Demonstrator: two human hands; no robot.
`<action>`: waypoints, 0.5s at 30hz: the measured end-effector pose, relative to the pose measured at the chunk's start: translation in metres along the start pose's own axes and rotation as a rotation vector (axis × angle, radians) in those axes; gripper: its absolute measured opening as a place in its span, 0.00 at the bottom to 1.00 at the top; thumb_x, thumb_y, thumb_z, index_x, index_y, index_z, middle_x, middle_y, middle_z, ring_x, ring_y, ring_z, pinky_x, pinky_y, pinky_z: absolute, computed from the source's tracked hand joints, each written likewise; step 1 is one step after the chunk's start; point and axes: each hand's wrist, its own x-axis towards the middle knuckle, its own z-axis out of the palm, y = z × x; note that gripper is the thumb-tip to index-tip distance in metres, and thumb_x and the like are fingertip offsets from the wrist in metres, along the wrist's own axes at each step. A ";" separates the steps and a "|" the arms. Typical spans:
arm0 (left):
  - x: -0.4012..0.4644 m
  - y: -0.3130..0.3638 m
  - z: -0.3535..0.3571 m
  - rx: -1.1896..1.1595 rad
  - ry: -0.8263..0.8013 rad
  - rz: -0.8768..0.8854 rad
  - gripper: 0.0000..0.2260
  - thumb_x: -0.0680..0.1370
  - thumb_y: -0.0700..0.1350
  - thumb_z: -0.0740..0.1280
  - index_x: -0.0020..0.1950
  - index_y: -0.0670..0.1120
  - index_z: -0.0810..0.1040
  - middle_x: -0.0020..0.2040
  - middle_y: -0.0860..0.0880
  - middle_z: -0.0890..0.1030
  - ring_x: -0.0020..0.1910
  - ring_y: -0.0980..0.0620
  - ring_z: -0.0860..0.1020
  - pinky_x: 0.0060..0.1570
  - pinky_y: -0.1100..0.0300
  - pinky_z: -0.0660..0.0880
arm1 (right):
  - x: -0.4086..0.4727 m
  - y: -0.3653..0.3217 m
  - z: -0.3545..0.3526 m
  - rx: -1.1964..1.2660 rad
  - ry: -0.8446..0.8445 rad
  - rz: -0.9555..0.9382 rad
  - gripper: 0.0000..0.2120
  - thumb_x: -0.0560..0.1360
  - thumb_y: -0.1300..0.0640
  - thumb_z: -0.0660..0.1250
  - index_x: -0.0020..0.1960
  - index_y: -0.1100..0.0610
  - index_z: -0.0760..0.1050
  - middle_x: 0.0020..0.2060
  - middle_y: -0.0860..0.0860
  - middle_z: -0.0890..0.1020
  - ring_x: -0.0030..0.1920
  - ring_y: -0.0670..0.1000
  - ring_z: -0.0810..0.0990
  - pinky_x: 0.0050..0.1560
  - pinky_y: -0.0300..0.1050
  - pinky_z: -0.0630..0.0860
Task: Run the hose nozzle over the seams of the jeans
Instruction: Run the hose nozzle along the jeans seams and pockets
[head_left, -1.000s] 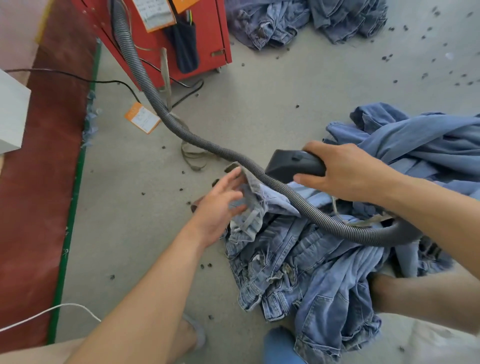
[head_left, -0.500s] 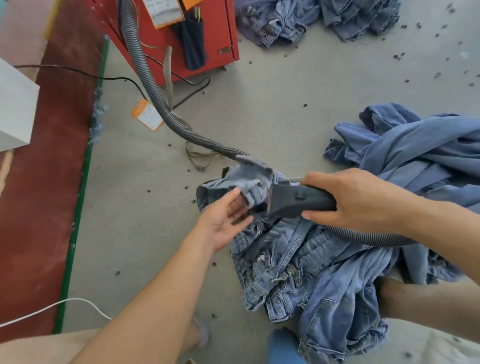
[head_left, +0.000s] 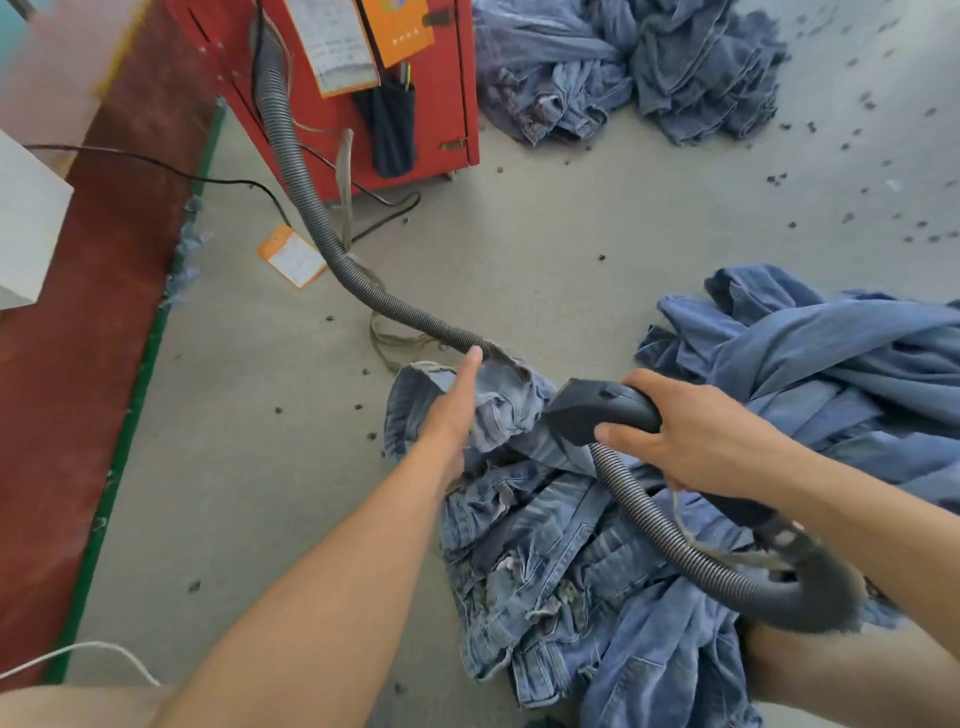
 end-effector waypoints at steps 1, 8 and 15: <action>0.005 0.000 0.003 0.054 -0.002 0.030 0.37 0.74 0.71 0.66 0.73 0.46 0.75 0.71 0.49 0.76 0.68 0.45 0.75 0.69 0.46 0.72 | 0.003 -0.002 0.001 0.067 -0.010 0.035 0.11 0.78 0.39 0.69 0.52 0.45 0.73 0.33 0.48 0.82 0.25 0.45 0.80 0.27 0.40 0.76; -0.010 -0.009 0.027 -0.208 -0.186 0.259 0.17 0.86 0.55 0.60 0.63 0.47 0.82 0.55 0.47 0.87 0.56 0.47 0.86 0.58 0.47 0.81 | 0.021 -0.019 0.012 0.547 -0.063 0.247 0.14 0.79 0.45 0.70 0.51 0.56 0.75 0.32 0.55 0.79 0.24 0.55 0.77 0.27 0.47 0.78; -0.036 -0.017 0.022 -0.383 -0.257 0.241 0.16 0.88 0.49 0.57 0.68 0.44 0.78 0.61 0.43 0.85 0.60 0.44 0.83 0.61 0.47 0.80 | 0.041 -0.010 0.003 0.822 0.077 0.548 0.16 0.80 0.49 0.71 0.57 0.61 0.75 0.31 0.58 0.77 0.25 0.55 0.76 0.30 0.47 0.77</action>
